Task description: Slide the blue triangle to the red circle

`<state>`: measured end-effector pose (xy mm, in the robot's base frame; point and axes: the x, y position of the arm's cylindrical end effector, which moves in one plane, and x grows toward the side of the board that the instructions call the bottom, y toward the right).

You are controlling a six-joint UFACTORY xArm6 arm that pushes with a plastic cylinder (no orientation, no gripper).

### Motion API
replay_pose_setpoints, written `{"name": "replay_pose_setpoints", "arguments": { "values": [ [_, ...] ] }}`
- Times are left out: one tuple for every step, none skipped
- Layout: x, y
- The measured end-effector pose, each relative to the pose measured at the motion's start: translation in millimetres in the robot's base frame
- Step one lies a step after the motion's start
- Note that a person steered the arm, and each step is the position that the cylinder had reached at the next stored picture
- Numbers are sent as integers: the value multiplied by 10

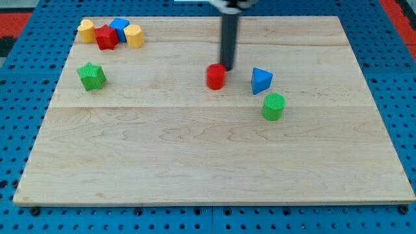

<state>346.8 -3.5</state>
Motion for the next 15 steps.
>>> {"name": "replay_pose_setpoints", "arguments": {
  "values": [
    [213,176],
    [475,291],
    [311,-887],
    [94,-1537],
    [-189,-590],
    [-237,718],
    [223,1450],
    [219,1107],
    [463,491],
    [446,1359],
    [775,1446],
    [572,368],
    [515,-596],
    [635,355],
    [899,281]
  ]
}}
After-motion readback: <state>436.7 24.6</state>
